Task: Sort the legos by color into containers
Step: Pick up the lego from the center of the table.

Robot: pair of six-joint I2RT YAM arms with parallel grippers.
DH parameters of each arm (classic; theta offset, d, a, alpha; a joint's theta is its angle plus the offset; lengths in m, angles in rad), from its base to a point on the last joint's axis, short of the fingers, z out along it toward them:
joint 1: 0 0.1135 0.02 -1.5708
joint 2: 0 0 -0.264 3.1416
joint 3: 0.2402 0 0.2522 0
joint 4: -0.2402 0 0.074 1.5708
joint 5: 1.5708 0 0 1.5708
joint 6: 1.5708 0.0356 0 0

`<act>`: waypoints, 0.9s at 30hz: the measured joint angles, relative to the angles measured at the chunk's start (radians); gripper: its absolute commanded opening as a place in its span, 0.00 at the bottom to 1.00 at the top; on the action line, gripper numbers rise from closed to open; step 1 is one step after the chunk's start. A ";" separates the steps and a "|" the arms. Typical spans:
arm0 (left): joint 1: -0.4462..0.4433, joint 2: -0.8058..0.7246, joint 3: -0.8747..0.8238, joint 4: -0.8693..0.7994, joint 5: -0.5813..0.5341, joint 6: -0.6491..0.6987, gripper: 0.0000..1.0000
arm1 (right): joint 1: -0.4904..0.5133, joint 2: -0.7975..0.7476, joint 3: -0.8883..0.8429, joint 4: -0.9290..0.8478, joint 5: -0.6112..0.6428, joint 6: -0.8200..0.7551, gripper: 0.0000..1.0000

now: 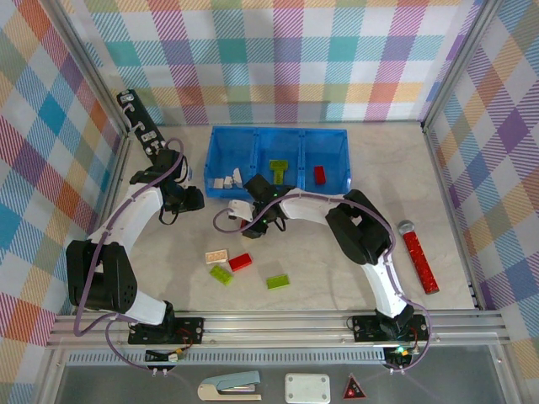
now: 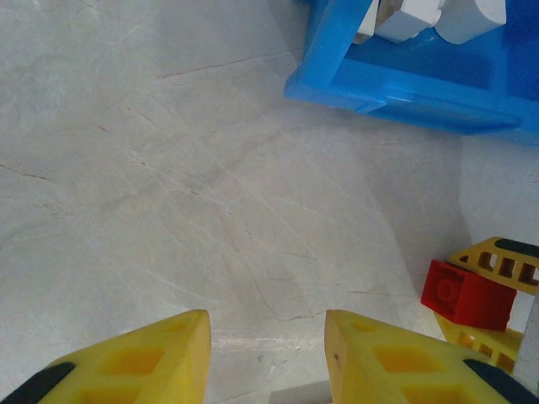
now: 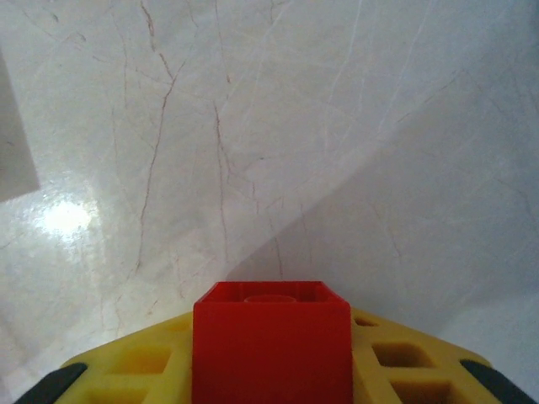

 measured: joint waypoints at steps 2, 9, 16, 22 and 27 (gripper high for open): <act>0.000 0.000 0.000 0.000 0.000 0.001 0.40 | 0.001 -0.014 -0.014 -0.009 0.002 0.012 0.29; 0.000 0.000 0.000 0.000 -0.001 0.004 0.40 | 0.004 -0.106 -0.067 -0.057 0.046 0.115 0.27; 0.000 0.000 0.000 0.000 -0.001 0.004 0.41 | 0.004 -0.224 -0.106 -0.106 0.145 0.330 0.25; 0.000 0.000 0.000 0.000 -0.001 0.004 0.40 | 0.003 -0.287 -0.127 -0.182 0.240 0.556 0.23; 0.000 0.000 0.000 0.000 -0.001 0.005 0.41 | 0.002 -0.302 -0.117 -0.280 0.314 0.707 0.24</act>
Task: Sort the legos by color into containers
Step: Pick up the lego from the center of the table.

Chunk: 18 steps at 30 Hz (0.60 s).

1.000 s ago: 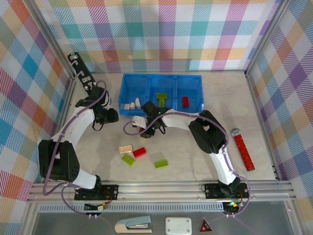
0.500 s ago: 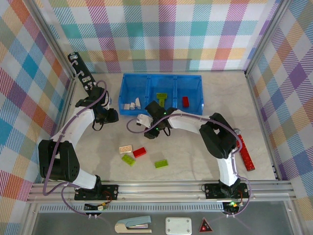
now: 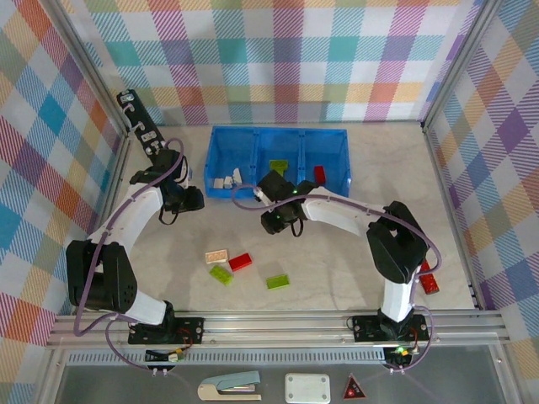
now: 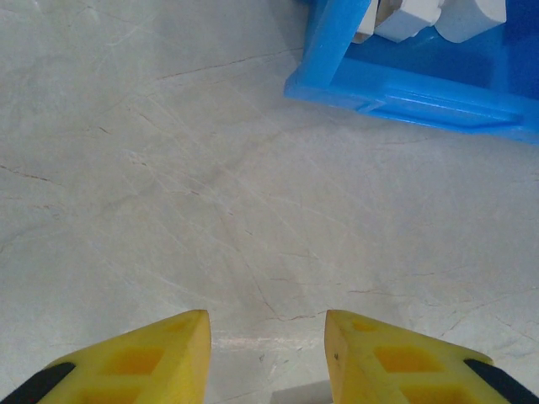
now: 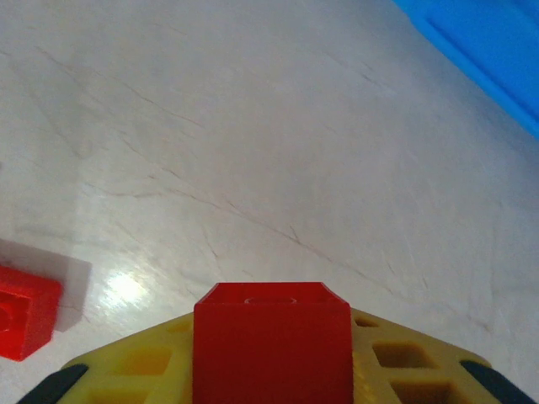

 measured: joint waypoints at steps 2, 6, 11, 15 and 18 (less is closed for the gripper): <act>0.000 0.000 0.000 0.000 0.000 0.000 0.41 | -0.006 0.000 0.008 -0.053 0.029 0.050 0.24; 0.000 0.000 0.000 0.000 0.000 0.000 0.41 | -0.026 0.000 0.024 -0.128 0.060 0.120 0.25; 0.000 0.000 0.000 0.000 0.000 0.000 0.41 | -0.078 0.000 0.037 -0.193 0.077 0.175 0.26; 0.000 0.000 0.000 0.000 0.000 0.000 0.41 | -0.118 0.000 0.046 -0.224 0.088 0.183 0.27; 0.000 0.000 0.000 0.000 0.000 0.000 0.40 | -0.150 0.000 0.063 -0.241 0.091 0.183 0.27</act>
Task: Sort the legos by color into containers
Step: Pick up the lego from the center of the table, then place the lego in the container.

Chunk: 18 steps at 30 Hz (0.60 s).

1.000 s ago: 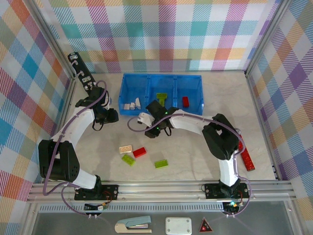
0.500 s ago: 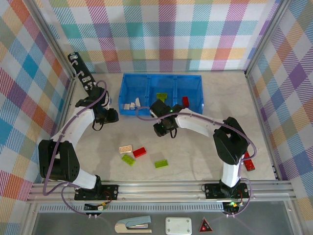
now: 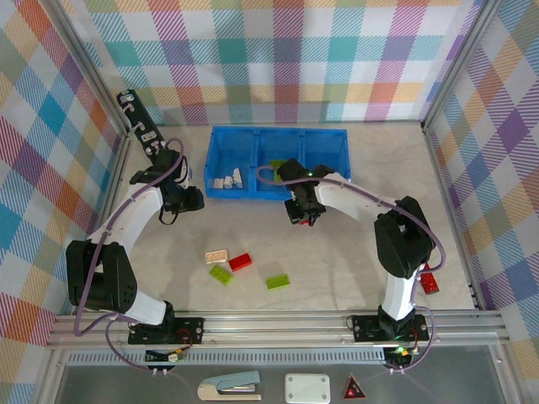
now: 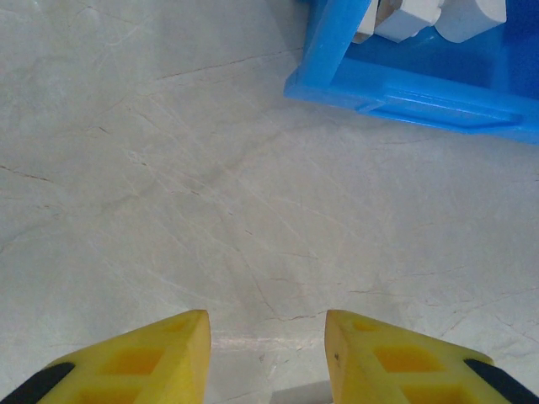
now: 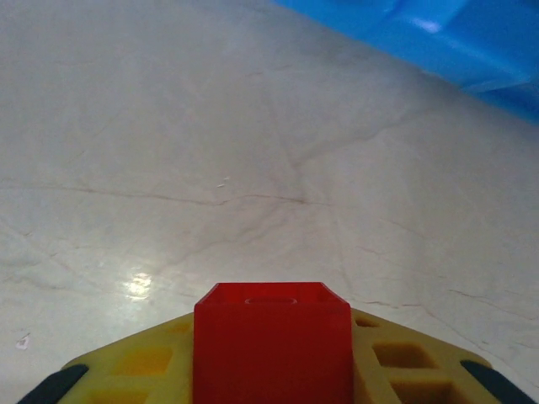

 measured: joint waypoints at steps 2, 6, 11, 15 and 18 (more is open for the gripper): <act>0.000 0.000 0.000 0.000 0.000 0.000 0.41 | -0.023 -0.001 0.014 -0.007 0.002 -0.004 0.27; 0.000 0.000 0.000 0.000 0.000 0.000 0.41 | -0.072 -0.001 0.042 -0.007 0.008 -0.019 0.28; 0.000 0.000 0.000 0.000 0.000 0.000 0.41 | -0.148 0.003 0.105 -0.005 0.020 -0.055 0.29; 0.000 0.000 0.000 0.000 0.000 0.000 0.41 | -0.202 0.050 0.195 0.008 0.034 -0.085 0.29; 0.000 0.000 0.000 0.000 0.002 0.000 0.42 | -0.234 0.112 0.261 0.025 0.039 -0.111 0.29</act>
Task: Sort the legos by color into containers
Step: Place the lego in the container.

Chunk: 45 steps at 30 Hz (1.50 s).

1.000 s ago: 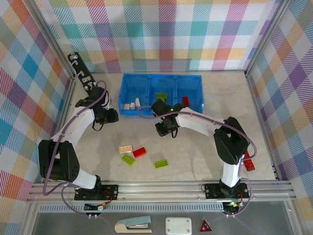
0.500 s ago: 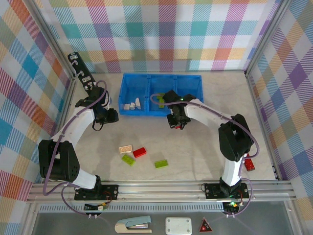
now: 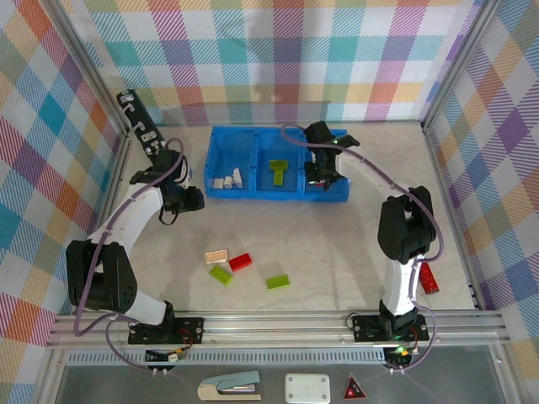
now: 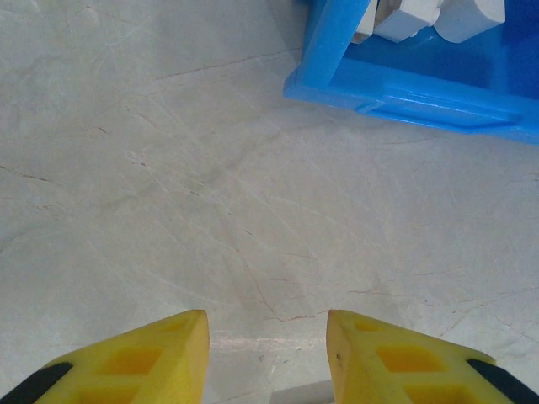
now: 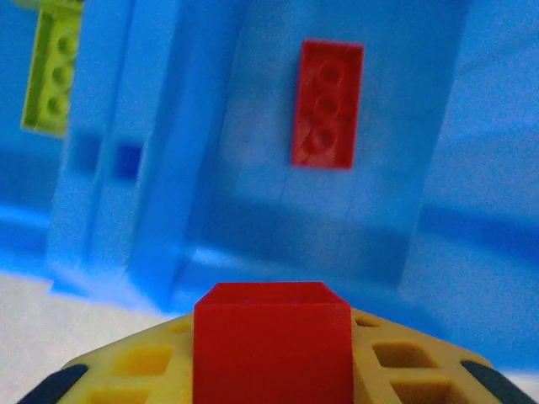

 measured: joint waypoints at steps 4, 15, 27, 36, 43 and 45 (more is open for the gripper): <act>0.000 0.000 0.000 0.000 0.000 0.000 0.42 | -0.034 0.094 0.084 0.014 0.007 -0.030 0.30; 0.000 0.000 0.000 0.000 0.000 0.000 0.42 | -0.085 0.272 0.246 0.076 0.013 -0.077 0.33; 0.000 0.005 0.000 0.000 -0.002 0.000 0.42 | -0.108 0.437 0.407 0.133 0.013 -0.081 0.35; 0.000 0.019 0.000 0.000 -0.003 0.000 0.42 | -0.127 0.506 0.486 0.142 0.013 -0.080 0.37; 0.000 0.022 0.000 0.000 -0.003 0.000 0.42 | -0.132 0.511 0.486 0.141 0.008 -0.077 0.46; 0.000 0.022 0.000 0.000 -0.003 0.000 0.42 | -0.132 0.511 0.486 0.141 0.005 -0.077 0.46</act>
